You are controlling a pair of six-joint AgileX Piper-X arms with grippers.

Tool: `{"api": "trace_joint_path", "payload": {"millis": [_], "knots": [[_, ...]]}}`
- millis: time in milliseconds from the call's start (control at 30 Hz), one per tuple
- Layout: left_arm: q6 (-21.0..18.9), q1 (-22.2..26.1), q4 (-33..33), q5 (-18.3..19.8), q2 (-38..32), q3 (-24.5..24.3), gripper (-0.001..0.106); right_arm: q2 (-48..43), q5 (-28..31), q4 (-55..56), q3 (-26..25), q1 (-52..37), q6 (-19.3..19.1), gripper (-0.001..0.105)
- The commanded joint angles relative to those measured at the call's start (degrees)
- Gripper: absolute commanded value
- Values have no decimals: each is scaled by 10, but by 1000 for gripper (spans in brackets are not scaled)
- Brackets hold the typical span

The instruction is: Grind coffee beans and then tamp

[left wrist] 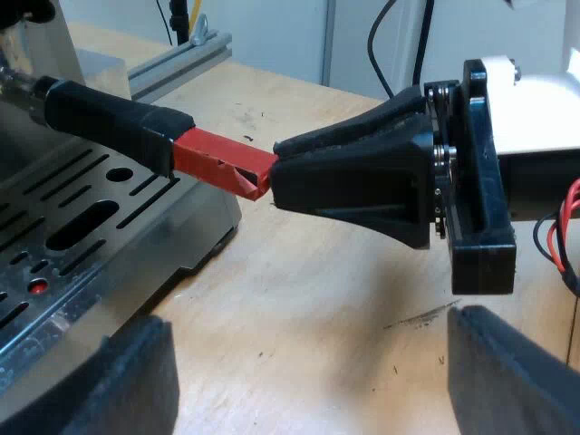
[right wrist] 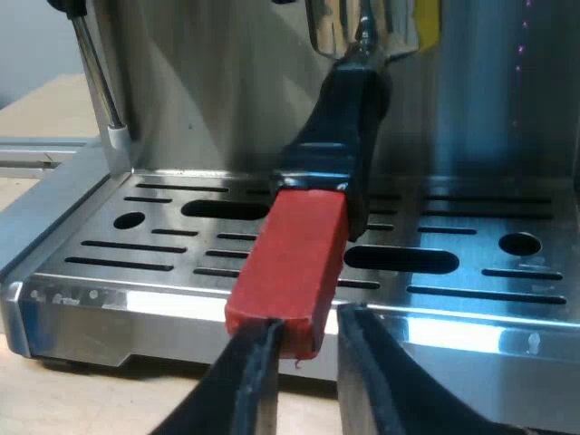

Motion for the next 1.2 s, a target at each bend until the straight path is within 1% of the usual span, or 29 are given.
{"api": "trace_joint_path", "payload": {"millis": [33,167,300,367,733,933,1033,1100,1200], "knots": [[1,-3,-8,6,1,-2,65,1,59,-22,-3,-20,-4,18],[1,-3,-8,6,1,-2,65,1,80,-30,-3,-20,-4,18],[1,-3,-8,6,1,-2,65,1,79,-38,-3,-20,-4,18],[1,-3,-8,6,1,-2,65,1,79,-39,-3,-20,-14,18],[1,-3,-8,6,1,-2,65,1,79,-30,-3,-16,-15,18],[1,-3,-8,6,1,-2,65,1,79,-23,-2,15,-15,18],[1,-3,-8,6,1,-2,65,1,79,-2,-2,39,-15,18],[1,-3,-8,6,1,-2,65,1,87,11,-2,48,-15,18],[1,-3,-8,6,1,-2,65,1,124,23,-2,66,-15,18]]}}
